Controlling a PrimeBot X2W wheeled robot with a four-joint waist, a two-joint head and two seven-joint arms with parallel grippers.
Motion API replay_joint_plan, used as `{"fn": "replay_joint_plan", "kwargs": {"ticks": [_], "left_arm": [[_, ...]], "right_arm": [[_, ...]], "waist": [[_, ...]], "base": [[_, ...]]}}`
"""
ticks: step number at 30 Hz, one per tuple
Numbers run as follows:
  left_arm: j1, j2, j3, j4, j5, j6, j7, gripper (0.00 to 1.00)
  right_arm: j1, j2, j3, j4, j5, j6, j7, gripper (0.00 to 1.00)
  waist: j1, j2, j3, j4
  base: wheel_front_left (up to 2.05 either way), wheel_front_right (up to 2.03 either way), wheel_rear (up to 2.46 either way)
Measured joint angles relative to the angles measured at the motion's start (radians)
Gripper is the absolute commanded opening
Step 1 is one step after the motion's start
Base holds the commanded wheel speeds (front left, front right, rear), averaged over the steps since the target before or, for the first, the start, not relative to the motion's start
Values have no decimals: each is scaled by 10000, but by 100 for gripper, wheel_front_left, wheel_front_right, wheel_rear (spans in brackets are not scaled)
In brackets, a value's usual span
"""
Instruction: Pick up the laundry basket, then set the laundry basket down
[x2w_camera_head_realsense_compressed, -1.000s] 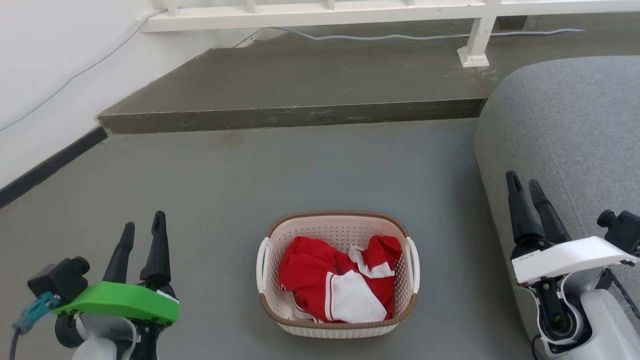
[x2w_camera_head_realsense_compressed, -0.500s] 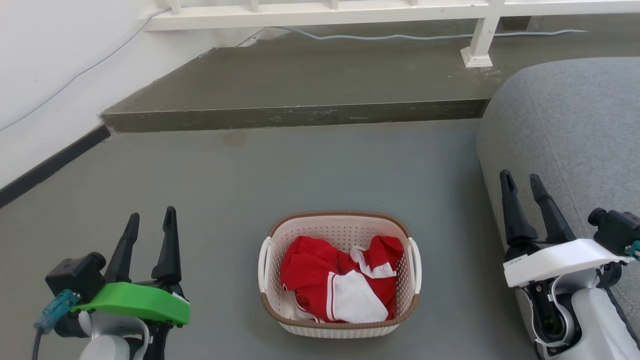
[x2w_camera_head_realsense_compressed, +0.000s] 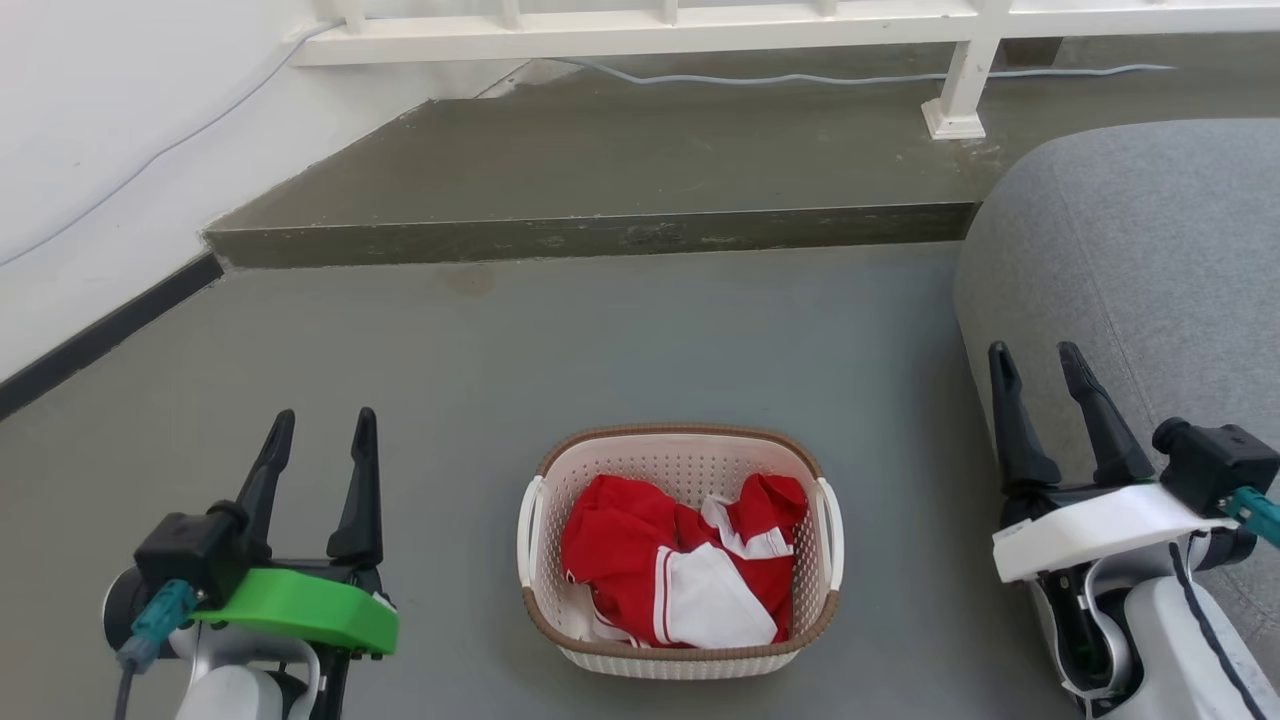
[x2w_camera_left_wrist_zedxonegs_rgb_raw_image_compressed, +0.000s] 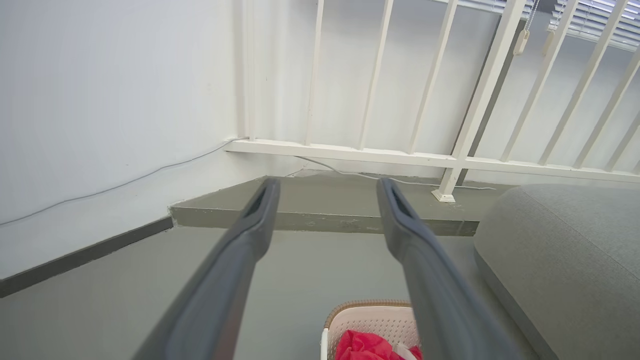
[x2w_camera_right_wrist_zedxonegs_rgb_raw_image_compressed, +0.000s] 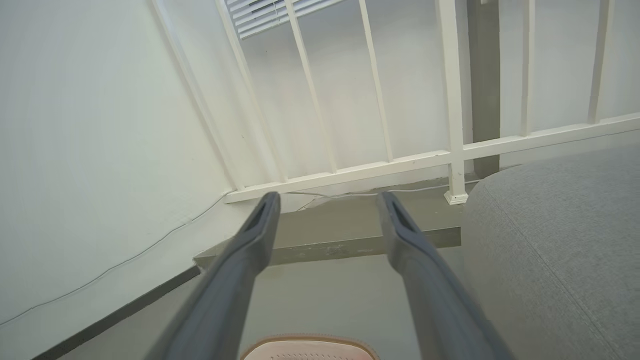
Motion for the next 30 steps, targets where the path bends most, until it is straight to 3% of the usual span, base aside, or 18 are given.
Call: {"fn": "replay_joint_plan", "kwargs": {"ticks": [9,30], "left_arm": [[-30,-21,-79,-176,926,-77,-265,100],[-76,-161,-2,-215,943,-176,-265,100]], "right_arm": [[-2,6,107,-82,-1034,-29,-291,100],[-5,199,-71,-96,-1158,67,-291,100]], "waist": [[0,0,15,13],[0,0,236,-44]], "base": [[0,0,0],[0,0,0]]}}
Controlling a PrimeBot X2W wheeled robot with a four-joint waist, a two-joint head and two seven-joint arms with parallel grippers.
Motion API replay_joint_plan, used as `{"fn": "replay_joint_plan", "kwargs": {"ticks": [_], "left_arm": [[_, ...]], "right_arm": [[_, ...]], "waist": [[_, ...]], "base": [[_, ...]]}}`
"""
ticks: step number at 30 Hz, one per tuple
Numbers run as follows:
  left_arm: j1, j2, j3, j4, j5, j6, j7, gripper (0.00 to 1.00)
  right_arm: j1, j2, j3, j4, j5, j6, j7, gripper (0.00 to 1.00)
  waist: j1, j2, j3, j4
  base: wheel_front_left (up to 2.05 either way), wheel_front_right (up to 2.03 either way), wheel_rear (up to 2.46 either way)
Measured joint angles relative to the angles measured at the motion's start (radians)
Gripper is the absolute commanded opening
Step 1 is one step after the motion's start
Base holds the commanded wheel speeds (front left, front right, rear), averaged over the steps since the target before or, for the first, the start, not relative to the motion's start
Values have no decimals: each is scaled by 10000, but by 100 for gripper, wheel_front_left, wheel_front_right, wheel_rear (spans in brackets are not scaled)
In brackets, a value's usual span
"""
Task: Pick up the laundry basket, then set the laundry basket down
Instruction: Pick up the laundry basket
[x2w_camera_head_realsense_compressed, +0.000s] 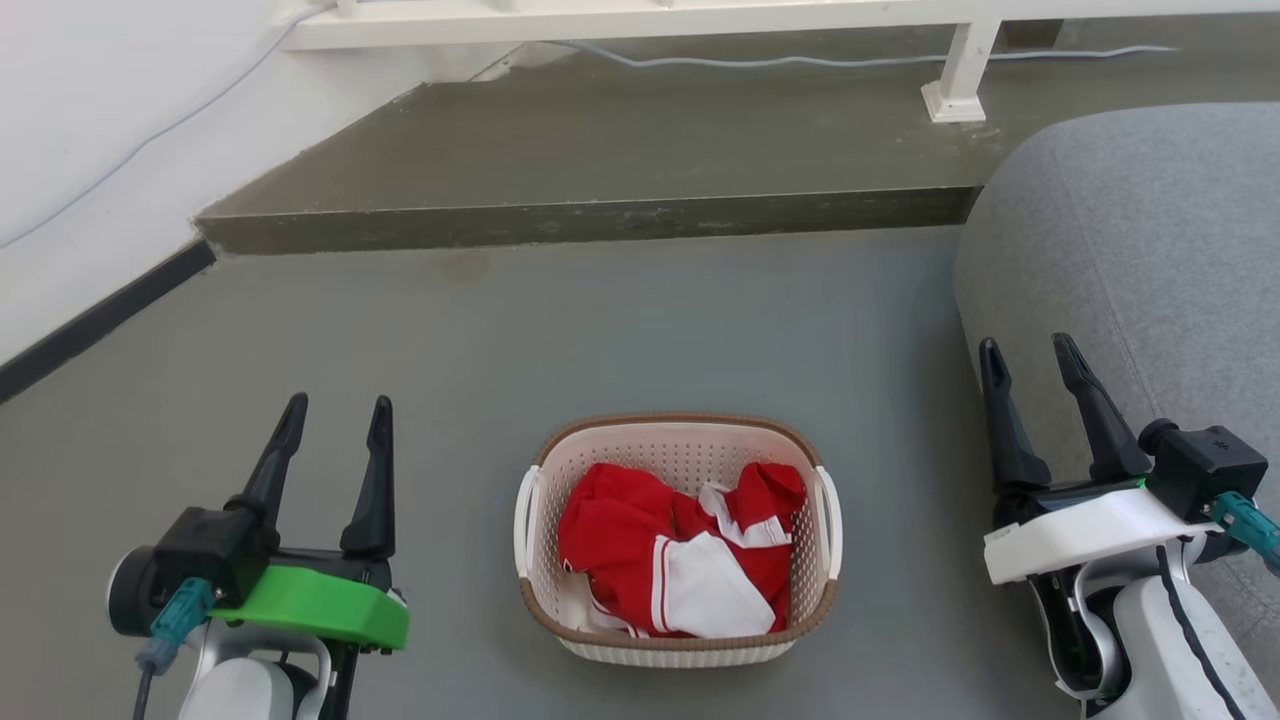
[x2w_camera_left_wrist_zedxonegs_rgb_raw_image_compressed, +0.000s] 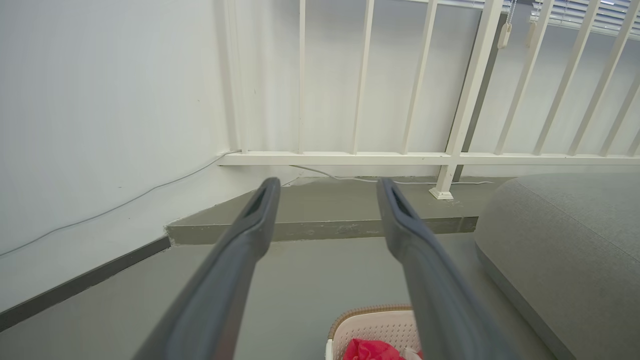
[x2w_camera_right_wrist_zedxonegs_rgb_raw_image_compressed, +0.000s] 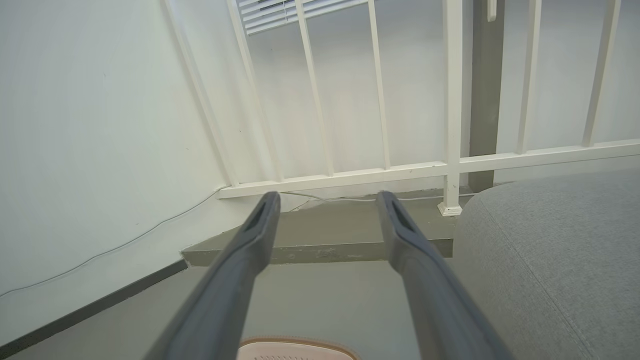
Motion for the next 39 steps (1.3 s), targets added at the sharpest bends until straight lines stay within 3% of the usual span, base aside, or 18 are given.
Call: {"fn": "replay_joint_plan", "kwargs": {"ticks": [24,39], "left_arm": [[-1010,-38,105,-247,-27,-79,-31,100],[-2552,-21,-178,936,-320,-90,-31,100]], "right_arm": [[-695,157,-232,-282,-186,-6,-2,100],[-1729,192,-345,836,-171,10,-4,100]], "waist": [[0,0,2206,-171],[1,0,4106,-192]], "base": [[0,0,0],[0,0,0]]}}
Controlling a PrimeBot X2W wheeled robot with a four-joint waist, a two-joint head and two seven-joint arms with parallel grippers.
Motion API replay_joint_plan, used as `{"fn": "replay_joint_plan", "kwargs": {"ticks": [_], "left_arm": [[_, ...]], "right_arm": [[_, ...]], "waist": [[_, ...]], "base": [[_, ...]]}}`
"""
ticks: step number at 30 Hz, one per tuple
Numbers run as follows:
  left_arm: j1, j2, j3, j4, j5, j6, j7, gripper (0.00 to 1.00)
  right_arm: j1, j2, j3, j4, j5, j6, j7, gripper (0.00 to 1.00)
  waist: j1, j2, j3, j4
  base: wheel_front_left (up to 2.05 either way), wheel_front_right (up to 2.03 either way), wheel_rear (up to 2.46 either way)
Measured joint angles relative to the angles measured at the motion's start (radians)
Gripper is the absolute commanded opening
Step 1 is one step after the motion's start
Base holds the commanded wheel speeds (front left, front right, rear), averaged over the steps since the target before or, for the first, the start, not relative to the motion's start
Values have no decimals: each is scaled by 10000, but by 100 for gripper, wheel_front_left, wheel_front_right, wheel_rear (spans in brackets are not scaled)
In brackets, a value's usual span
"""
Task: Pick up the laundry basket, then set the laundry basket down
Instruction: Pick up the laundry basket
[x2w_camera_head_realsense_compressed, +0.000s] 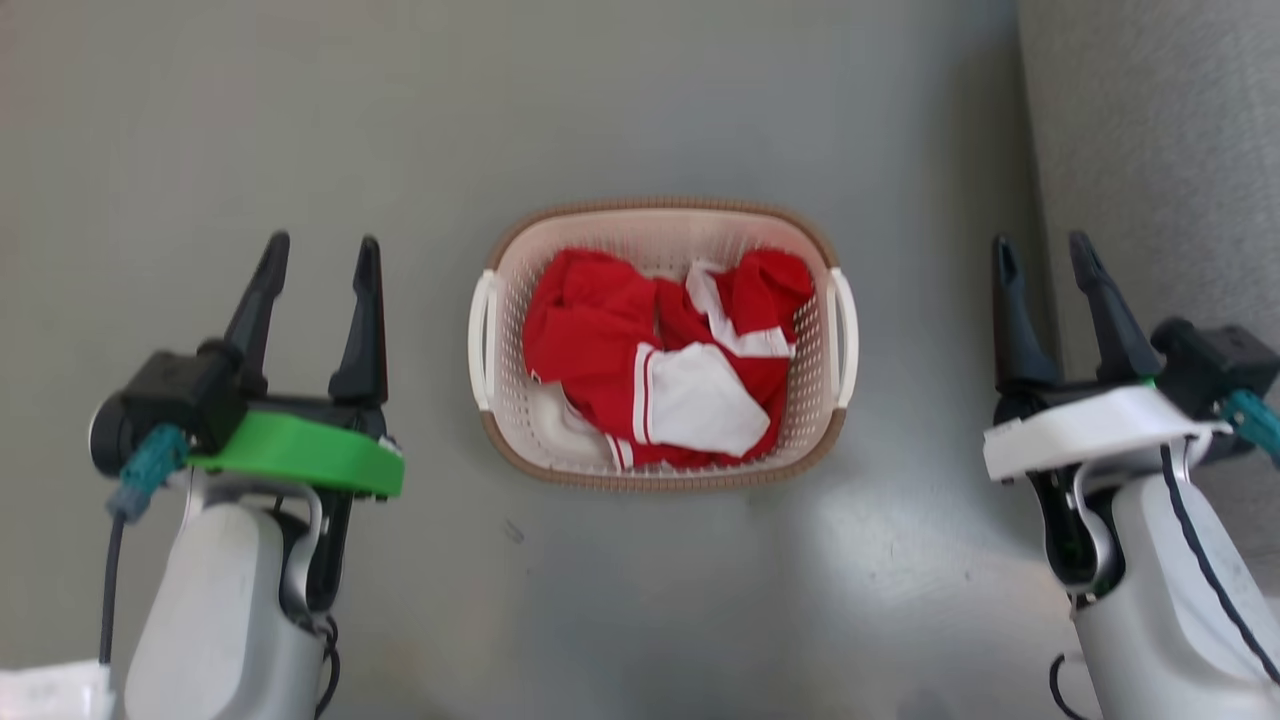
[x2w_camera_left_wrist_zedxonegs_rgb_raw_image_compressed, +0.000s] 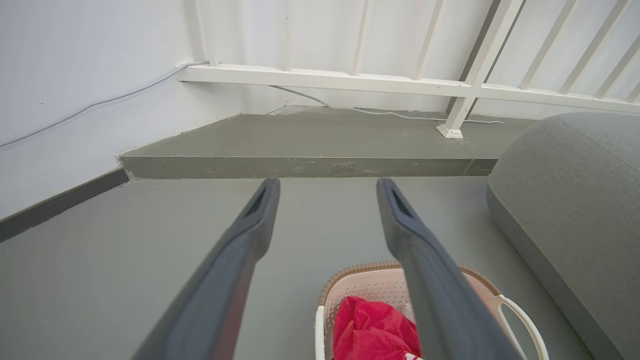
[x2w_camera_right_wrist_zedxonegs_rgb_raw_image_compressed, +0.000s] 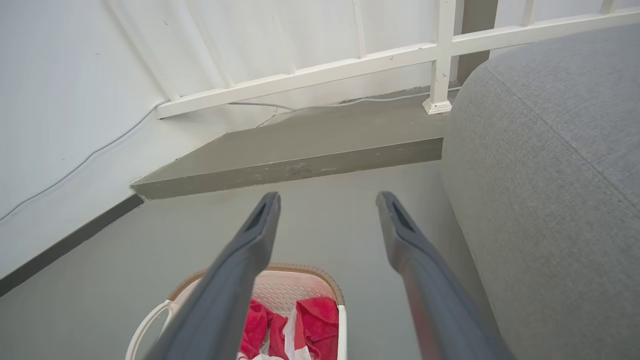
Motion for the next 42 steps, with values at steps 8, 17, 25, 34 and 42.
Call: {"fn": "replay_joint_plan", "kwargs": {"ticks": [8,17,25,34,42], "left_arm": [[-1025,69,-391,895,-255,-31,-12,100],[-2213,196,-673,2182,-694,-31,-13,100],[-3506,288,-1049,3281,-1051,-33,35,100],[-4746,288,-1925,4512,-1413,-33,330,100],[-5609,268,-2548,5231,-1875,-35,665,100]], "right_arm": [[-960,13,190,1198,25,163,-13,100],[-2348,10,194,2289,88,169,-13,100],[-3452,23,330,3444,136,173,61,100],[-4740,58,794,4721,274,309,238,100],[-5630,90,1058,5567,612,439,328,100]], "waist": [[0,0,1024,11],[-1,0,2178,29],[0,0,3205,41],[0,0,4427,72],[0,0,5306,63]], "base": [[0,0,0],[0,0,0],[0,0,0],[0,0,0],[0,0,0]]}}
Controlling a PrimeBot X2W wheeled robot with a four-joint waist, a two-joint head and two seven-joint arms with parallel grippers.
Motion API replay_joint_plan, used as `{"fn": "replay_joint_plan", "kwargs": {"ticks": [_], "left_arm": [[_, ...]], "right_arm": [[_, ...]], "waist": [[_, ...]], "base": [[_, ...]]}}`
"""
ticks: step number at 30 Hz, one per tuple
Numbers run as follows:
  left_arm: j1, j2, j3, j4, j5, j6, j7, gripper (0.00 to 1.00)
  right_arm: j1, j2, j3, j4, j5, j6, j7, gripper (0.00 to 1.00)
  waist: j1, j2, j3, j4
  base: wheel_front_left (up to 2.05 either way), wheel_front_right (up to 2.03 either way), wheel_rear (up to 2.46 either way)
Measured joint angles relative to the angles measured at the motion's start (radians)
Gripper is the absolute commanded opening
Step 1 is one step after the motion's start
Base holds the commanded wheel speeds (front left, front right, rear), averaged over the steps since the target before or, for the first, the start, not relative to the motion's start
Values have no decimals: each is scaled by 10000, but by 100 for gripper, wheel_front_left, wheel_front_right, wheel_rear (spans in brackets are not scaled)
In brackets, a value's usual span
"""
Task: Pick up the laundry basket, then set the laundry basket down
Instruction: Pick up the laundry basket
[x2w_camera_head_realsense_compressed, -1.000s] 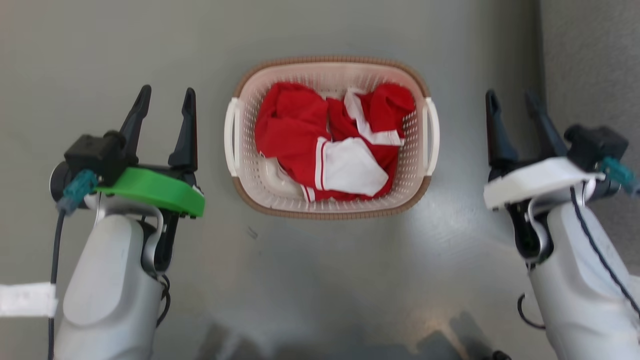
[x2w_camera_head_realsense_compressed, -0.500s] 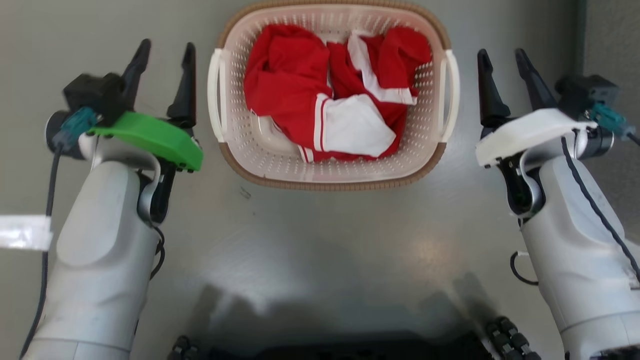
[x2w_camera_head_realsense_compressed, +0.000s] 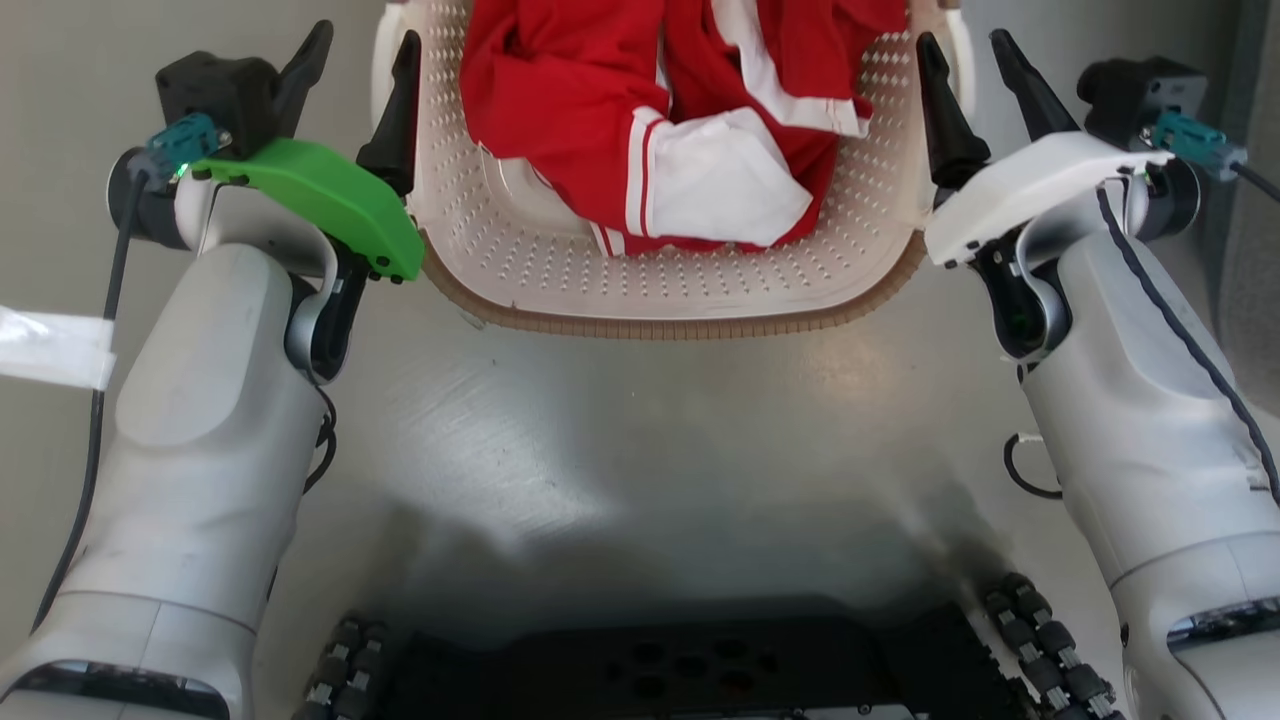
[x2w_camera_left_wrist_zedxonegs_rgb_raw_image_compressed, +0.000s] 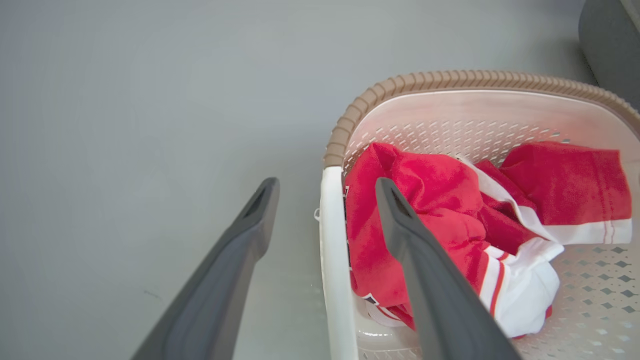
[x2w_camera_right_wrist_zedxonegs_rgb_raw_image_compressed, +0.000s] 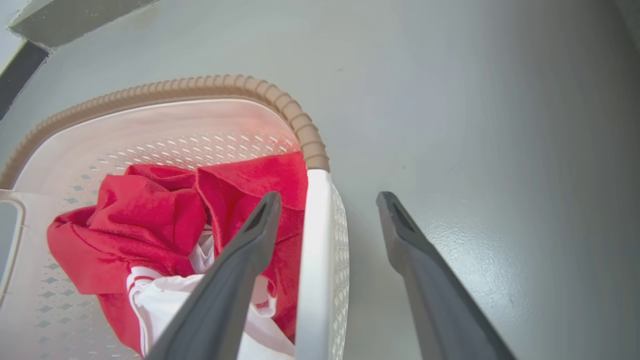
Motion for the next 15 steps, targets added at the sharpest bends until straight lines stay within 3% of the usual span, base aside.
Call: {"fn": "replay_joint_plan", "kwargs": {"ticks": [13,15], "left_arm": [[-673,-54,-915,1122,-658,0,305,100],[-729,-63,-978,1227,-767,0,286,100]], "right_arm": [[-754,-69,554,1175,729,203,-17,100],[-874,-63,662,1308,888,201,-19,94]], "waist": [[0,0,796,55],[0,0,816,91]], "base": [[0,0,0],[0,0,0]]}}
